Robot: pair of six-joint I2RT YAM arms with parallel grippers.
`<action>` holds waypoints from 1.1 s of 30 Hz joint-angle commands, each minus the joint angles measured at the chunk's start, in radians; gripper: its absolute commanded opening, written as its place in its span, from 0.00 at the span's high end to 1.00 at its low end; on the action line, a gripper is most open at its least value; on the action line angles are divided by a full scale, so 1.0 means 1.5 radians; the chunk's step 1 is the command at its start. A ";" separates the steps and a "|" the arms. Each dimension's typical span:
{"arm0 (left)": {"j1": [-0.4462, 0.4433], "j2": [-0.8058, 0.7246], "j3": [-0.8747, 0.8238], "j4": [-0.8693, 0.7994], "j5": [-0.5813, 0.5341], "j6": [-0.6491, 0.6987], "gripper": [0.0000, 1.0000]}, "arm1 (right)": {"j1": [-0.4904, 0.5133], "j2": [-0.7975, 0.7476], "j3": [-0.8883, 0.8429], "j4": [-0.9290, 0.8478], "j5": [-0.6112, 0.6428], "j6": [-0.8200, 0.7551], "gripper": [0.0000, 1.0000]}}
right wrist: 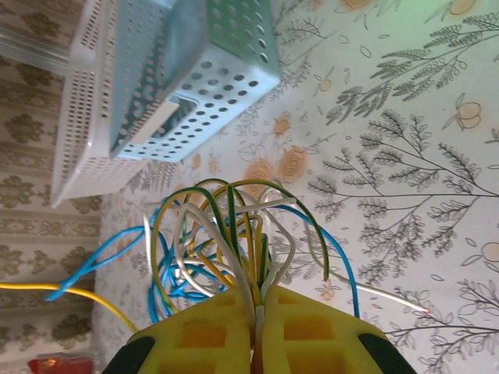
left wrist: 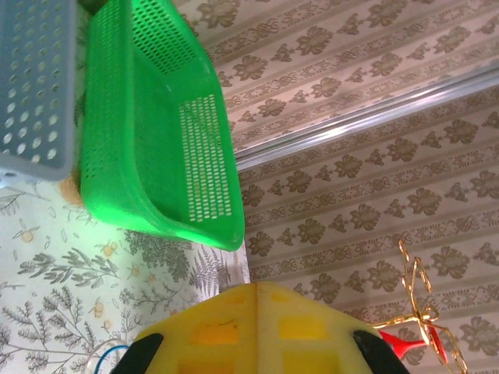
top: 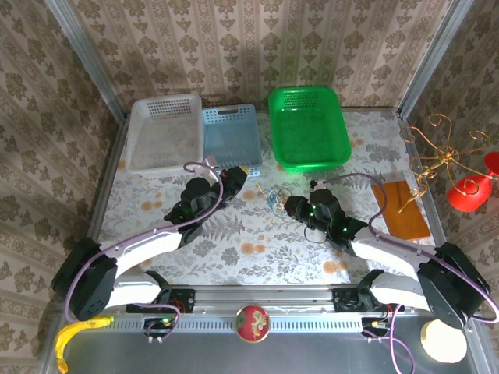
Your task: Untangle the cables
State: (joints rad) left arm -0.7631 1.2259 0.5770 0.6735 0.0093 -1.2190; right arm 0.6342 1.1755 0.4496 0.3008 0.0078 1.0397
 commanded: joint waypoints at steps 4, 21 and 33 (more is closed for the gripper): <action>0.007 -0.015 0.060 -0.089 0.042 0.107 1.00 | 0.019 0.048 -0.009 -0.031 0.012 -0.057 0.88; 0.002 -0.003 0.102 -0.167 0.110 0.170 1.00 | 0.045 -0.016 0.048 -0.161 0.016 -0.181 0.34; -0.011 0.008 0.125 -0.174 0.122 0.161 1.00 | 0.060 -0.008 0.062 0.005 -0.017 -0.323 0.26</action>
State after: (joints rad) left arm -0.7692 1.2304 0.7242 0.4099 0.1703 -0.9901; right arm 0.7158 1.1404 0.5121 0.2131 -0.0124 0.6422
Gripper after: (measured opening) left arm 0.050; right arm 0.743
